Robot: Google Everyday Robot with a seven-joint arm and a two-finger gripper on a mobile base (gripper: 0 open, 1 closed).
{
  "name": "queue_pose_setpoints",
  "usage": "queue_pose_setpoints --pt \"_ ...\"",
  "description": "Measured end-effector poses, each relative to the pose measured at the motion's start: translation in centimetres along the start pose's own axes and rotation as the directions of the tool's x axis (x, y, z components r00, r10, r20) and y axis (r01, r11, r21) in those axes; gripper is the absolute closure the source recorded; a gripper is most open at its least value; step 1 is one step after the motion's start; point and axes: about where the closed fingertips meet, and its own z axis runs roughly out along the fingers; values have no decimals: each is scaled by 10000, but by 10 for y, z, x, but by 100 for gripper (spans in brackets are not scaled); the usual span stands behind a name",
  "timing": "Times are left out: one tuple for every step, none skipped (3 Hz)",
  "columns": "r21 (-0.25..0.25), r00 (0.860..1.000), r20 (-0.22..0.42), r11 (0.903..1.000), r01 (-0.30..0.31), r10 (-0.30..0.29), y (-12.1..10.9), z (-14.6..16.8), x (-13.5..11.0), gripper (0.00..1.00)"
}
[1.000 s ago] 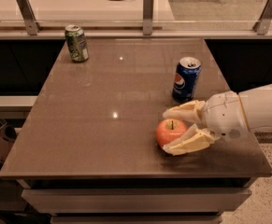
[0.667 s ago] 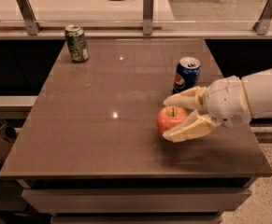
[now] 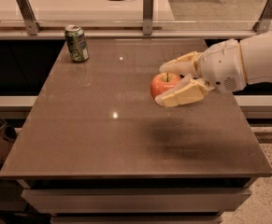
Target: Move apple near green can
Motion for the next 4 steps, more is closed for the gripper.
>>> queue_pose_setpoints --pt "373 9994 247 9990 241 -250 -21 6 -24 100" --pt "865 9979 361 9949 510 -543 -45 25 -49 100" --pt "1390 9946 758 9885 601 -711 -70 45 -67 100" --pt "1975 9890 1230 9787 563 -817 -91 61 -81 100"
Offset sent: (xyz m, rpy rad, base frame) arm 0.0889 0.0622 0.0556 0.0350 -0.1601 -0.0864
